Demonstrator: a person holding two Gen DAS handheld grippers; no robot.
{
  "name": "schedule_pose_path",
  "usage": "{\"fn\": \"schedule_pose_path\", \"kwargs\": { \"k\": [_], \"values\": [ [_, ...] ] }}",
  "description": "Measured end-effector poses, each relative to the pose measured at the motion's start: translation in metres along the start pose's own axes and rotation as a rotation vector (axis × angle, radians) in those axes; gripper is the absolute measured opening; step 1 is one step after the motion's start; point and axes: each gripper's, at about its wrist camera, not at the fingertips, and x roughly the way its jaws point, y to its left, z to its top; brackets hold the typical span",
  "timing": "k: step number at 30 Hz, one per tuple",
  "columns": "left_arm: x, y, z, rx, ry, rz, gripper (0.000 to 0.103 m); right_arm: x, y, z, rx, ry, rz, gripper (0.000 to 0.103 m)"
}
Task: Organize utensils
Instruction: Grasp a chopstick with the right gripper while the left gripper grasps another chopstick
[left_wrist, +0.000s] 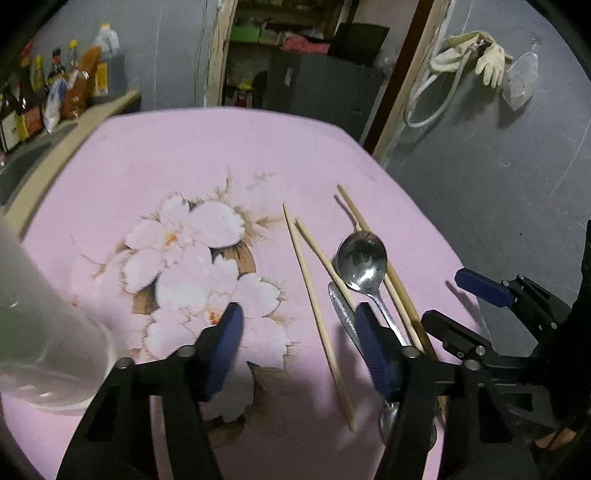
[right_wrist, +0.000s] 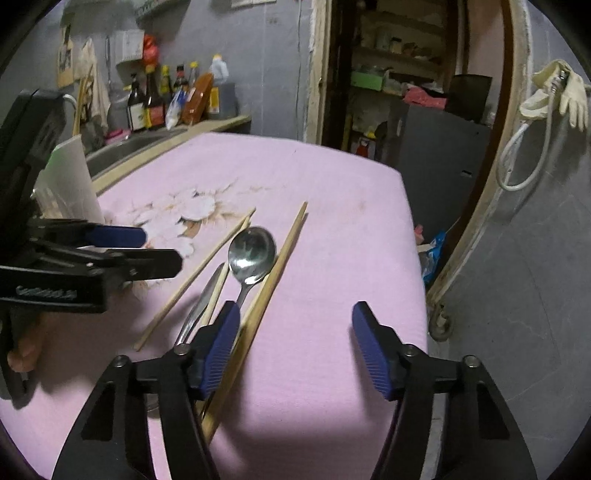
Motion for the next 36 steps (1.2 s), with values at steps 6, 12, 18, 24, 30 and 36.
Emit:
{"fn": "schedule_pose_path", "kwargs": {
  "k": [6,12,18,24,30,36],
  "values": [
    [0.017,0.004,0.012,-0.003,0.051,0.006,0.032,0.014,0.002,0.006,-0.015,0.053,-0.01,0.051],
    [0.03,0.005,0.026,-0.01,0.088,0.02,0.024,0.028,0.002,0.015,-0.035,0.084,-0.048,0.048],
    [0.04,0.005,0.04,-0.019,0.122,0.019,0.017,0.035,-0.014,0.027,0.018,0.101,-0.05,0.024],
    [0.044,0.001,0.045,-0.008,0.146,0.018,0.013,0.053,-0.029,0.043,0.075,0.138,-0.025,0.022],
    [0.049,0.0,0.053,-0.011,0.188,0.006,0.01,0.077,-0.032,0.065,0.092,0.192,-0.007,0.022],
    [0.048,0.005,0.053,-0.053,0.218,-0.024,0.002,0.087,-0.03,0.071,0.11,0.237,0.018,0.006]
  ]
}}
